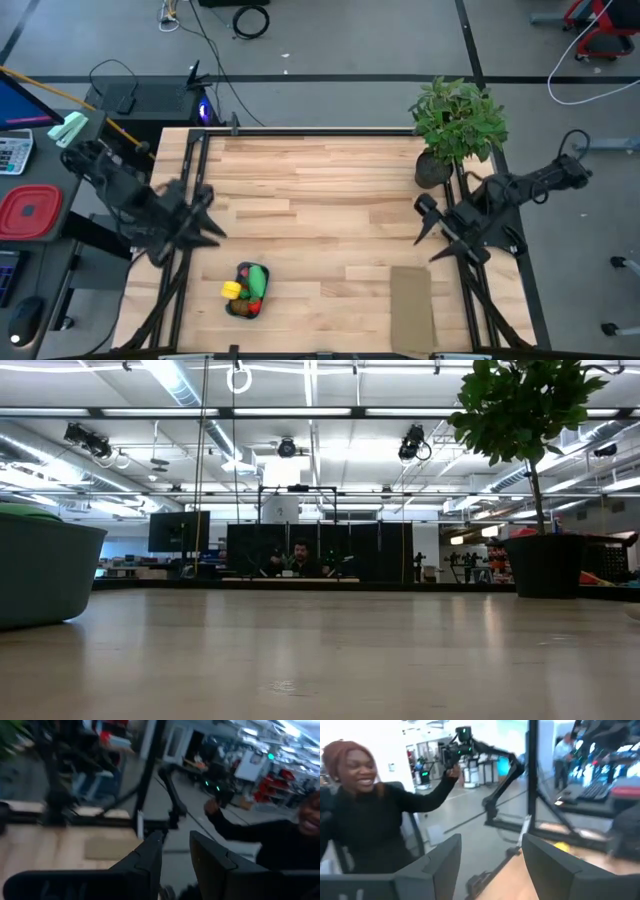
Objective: Pick and placing Produce into tupperware
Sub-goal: Return to Home Position
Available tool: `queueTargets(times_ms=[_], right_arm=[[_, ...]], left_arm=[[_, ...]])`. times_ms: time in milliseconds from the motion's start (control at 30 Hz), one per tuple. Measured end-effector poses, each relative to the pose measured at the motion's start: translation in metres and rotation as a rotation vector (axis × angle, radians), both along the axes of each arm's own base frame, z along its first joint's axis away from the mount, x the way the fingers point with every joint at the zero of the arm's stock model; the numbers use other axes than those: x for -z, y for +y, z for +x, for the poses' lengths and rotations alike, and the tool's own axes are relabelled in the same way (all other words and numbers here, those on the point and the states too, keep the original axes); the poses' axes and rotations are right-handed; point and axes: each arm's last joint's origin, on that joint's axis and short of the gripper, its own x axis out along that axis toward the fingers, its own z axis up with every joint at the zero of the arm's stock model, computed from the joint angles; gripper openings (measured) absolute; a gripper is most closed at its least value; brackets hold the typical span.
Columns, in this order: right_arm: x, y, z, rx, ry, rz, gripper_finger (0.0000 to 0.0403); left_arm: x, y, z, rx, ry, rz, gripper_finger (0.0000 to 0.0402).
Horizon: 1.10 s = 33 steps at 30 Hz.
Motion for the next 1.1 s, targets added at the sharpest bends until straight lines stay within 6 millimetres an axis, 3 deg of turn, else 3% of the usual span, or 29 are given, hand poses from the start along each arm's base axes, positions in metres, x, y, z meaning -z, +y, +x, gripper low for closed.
queueTargets(times_ms=[100,200,367,533,667,800,933,1100], right_arm=[[-0.002,-0.011,-0.002,0.043,-0.012,-0.002,0.0219],[0.002,-0.019,0.002,0.097,0.023,-0.007,0.0219],[0.016,-0.025,0.014,0.101,0.049,-0.024,0.0219],[0.034,-0.033,0.02,0.086,0.001,-0.029,0.0219],[0.046,-0.05,0.019,0.188,0.023,0.0,0.0219],[0.049,-0.059,0.015,0.164,0.026,0.025,0.0219],[0.047,-0.058,0.01,0.097,0.007,0.021,0.0219],[0.044,-0.06,0.002,0.127,-0.03,-0.005,0.0219]], left_arm=[[-0.004,0.011,-0.01,-0.049,-0.058,0.038,0.0107],[0.004,0.013,-0.005,-0.087,-0.074,0.076,0.0107],[0.049,0.009,0.018,-0.128,-0.033,0.073,0.0107],[0.083,0.019,0.032,-0.171,-0.086,0.054,0.0107],[0.078,0.042,0.029,-0.23,-0.151,0.039,0.0107],[0.074,0.06,0.021,-0.19,-0.178,0.019,0.0107],[0.076,0.061,0.017,-0.011,-0.148,0.019,0.0107],[0.079,0.059,0.018,0.003,-0.159,0.123,0.0107]])
